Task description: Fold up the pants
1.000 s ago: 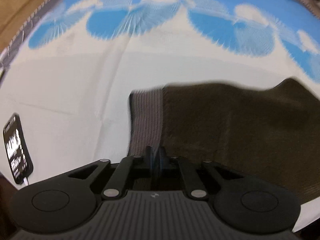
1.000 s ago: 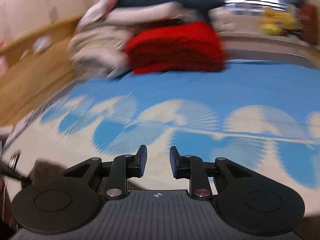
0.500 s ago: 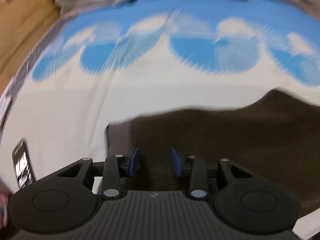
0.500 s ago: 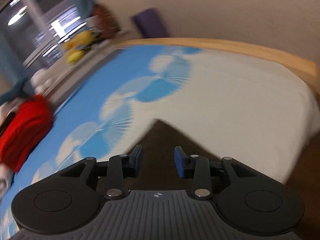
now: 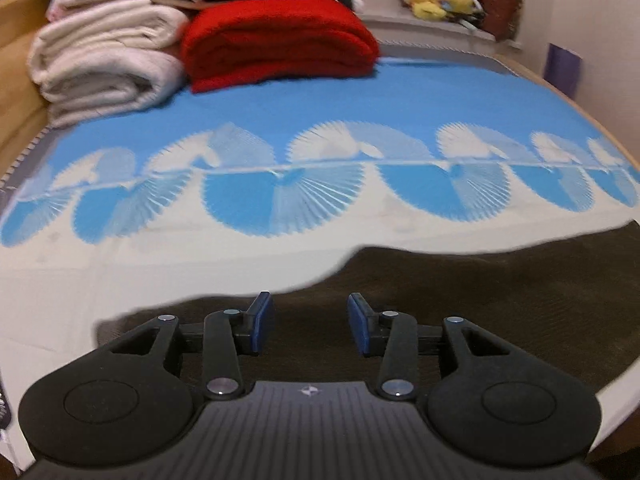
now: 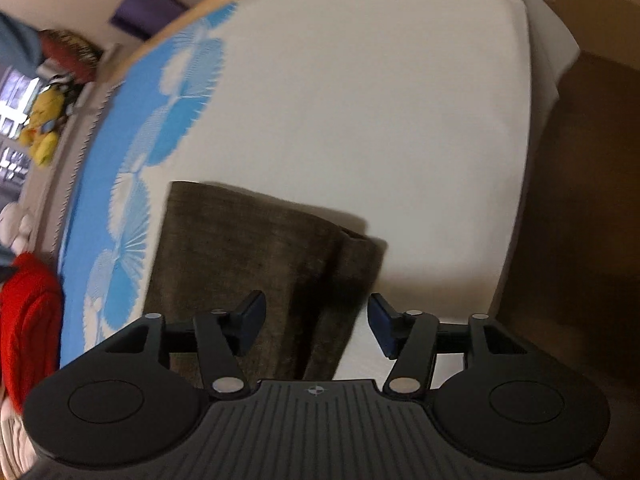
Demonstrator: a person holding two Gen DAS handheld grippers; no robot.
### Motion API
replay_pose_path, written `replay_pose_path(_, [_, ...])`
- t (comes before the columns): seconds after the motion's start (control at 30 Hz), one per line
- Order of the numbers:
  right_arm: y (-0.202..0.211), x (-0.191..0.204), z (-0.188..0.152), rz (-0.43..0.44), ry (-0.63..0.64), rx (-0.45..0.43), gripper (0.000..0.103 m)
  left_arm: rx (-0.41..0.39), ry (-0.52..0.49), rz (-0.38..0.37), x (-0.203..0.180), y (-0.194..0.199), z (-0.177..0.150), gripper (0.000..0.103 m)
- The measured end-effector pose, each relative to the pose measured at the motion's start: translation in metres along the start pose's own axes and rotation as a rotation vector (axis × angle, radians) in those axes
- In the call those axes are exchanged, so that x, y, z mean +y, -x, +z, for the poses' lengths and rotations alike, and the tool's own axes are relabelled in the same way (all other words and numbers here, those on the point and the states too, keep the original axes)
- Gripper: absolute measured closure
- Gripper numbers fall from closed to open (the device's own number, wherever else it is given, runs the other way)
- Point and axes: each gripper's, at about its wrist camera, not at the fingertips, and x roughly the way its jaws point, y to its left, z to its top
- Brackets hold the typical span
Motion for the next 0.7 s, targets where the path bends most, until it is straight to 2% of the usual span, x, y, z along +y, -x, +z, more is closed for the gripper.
replay_pose_path(0.13, [-0.007, 0.009, -0.003, -0.005, 0.02, -0.015, 0.043, -0.029, -0.111, 0.044, -0.02, -0.004, -0.002, 0.057])
replay_pose_path(0.23, [-0.011, 0.016, -0.005, -0.039, 0.049, -0.037, 0.043, -0.007, -0.103, 0.042, -0.018, -0.015, -0.002, 0.057])
replay_pose_path(0.27, [-0.012, 0.021, -0.007, -0.058, 0.056, -0.05, 0.045, 0.002, -0.096, 0.037, -0.017, -0.017, -0.002, 0.057])
replay_pose_path(0.3, [-0.013, 0.024, -0.009, -0.079, 0.069, -0.061, 0.056, 0.009, -0.093, 0.036, -0.014, -0.018, -0.003, 0.057])
replay_pose_path(0.33, [-0.013, 0.027, -0.01, -0.09, 0.078, -0.064, 0.075, 0.013, -0.092, 0.038, -0.013, -0.02, -0.003, 0.057])
replay_pose_path(0.37, [-0.015, 0.027, -0.01, -0.08, 0.069, -0.062, 0.079, 0.014, -0.092, 0.038, -0.013, -0.021, -0.002, 0.057])
replay_pose_path(0.43, [-0.012, 0.027, -0.009, -0.079, 0.058, -0.079, 0.084, 0.014, -0.088, 0.035, -0.012, -0.02, -0.002, 0.057])
replay_pose_path(0.57, [0.004, 0.04, -0.015, -0.064, 0.076, -0.138, 0.086, 0.008, -0.078, 0.029, -0.01, -0.017, 0.0, 0.057])
replay_pose_path(0.7, [0.037, 0.079, -0.036, -0.009, 0.233, -0.267, 0.088, 0.006, -0.075, 0.027, -0.009, -0.015, -0.001, 0.057])
